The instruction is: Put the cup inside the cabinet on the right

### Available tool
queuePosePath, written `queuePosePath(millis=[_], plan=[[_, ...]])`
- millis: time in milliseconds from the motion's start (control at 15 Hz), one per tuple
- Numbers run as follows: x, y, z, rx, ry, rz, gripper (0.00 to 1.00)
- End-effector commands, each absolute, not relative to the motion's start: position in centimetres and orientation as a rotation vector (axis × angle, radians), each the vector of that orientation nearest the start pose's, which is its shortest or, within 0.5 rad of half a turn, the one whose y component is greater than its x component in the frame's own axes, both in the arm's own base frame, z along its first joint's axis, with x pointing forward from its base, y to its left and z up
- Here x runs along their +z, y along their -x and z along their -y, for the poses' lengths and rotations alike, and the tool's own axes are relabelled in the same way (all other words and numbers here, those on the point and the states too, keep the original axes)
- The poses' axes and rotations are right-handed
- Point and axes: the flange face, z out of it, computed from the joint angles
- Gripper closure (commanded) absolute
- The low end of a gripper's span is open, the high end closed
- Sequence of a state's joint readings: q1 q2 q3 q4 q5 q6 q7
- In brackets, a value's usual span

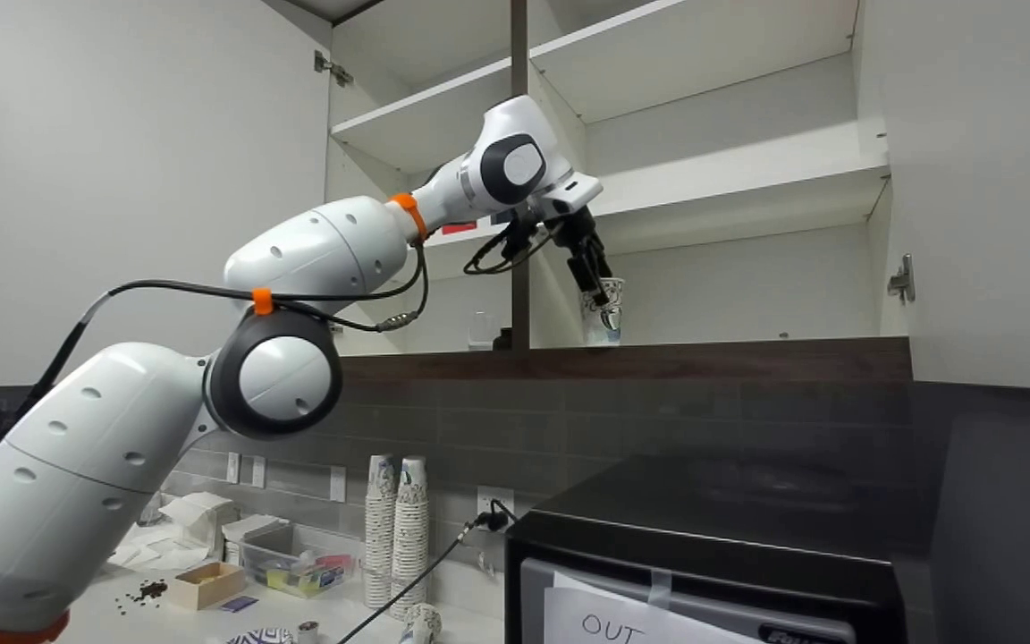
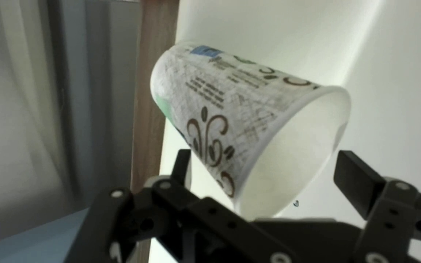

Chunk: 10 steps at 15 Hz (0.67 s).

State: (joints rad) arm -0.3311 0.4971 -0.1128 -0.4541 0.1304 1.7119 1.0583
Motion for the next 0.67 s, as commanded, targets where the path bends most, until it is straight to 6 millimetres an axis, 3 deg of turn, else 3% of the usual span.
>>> queuePosePath(millis=[0, 267, 600], plan=[[84.0, -57.3, 22.7, -0.913, 2.092, -1.802, 0.00], [83.7, -57.0, 22.7, -0.874, 2.118, -1.821, 0.00], [84.9, -56.1, 22.9, -0.901, 2.099, -1.781, 0.00]])
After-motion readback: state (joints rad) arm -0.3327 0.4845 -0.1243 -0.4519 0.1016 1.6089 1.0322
